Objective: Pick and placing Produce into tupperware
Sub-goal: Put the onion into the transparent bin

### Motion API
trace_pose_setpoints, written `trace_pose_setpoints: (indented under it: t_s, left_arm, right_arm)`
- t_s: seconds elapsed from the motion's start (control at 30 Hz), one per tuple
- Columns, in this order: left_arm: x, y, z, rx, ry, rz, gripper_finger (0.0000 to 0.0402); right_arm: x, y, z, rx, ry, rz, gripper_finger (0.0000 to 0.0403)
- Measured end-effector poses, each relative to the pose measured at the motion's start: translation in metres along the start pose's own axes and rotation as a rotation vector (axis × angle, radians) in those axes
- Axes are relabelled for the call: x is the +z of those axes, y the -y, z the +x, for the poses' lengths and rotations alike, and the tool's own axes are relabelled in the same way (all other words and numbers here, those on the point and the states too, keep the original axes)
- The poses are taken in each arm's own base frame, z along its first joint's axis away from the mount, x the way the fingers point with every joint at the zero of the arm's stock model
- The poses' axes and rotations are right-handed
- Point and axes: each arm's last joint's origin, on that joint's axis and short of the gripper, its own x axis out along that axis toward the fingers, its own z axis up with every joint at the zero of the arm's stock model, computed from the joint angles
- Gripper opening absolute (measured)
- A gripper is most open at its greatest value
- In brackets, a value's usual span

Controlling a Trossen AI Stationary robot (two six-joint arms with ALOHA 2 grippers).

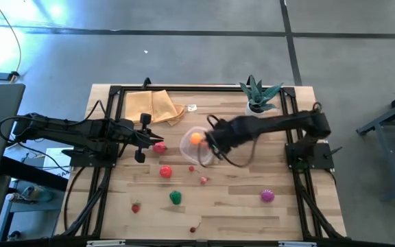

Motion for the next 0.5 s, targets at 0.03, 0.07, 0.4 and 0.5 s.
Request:
trace_pose_setpoints:
  t_s: [0.03, 0.07, 0.4, 0.5]
  left_arm:
    - [0.000, 0.000, 0.000, 0.000, 0.000, 0.000, 0.0019]
    - [0.000, 0.000, 0.000, 0.000, 0.000, 0.000, 0.0019]
    - [0.000, 0.000, 0.000, 0.000, 0.000, 0.000, 0.0019]
    - [0.000, 0.000, 0.000, 0.000, 0.000, 0.000, 0.0019]
  right_arm:
    - [-0.010, 0.000, -0.006, -0.024, -0.007, 0.014, 0.0209]
    - [-0.020, -0.001, -0.013, -0.041, -0.009, 0.028, 0.0209]
    - [-0.107, -0.032, -0.045, -0.017, 0.016, 0.191, 0.0209]
    - [-0.131, -0.030, -0.035, -0.059, -0.020, 0.278, 0.0209]
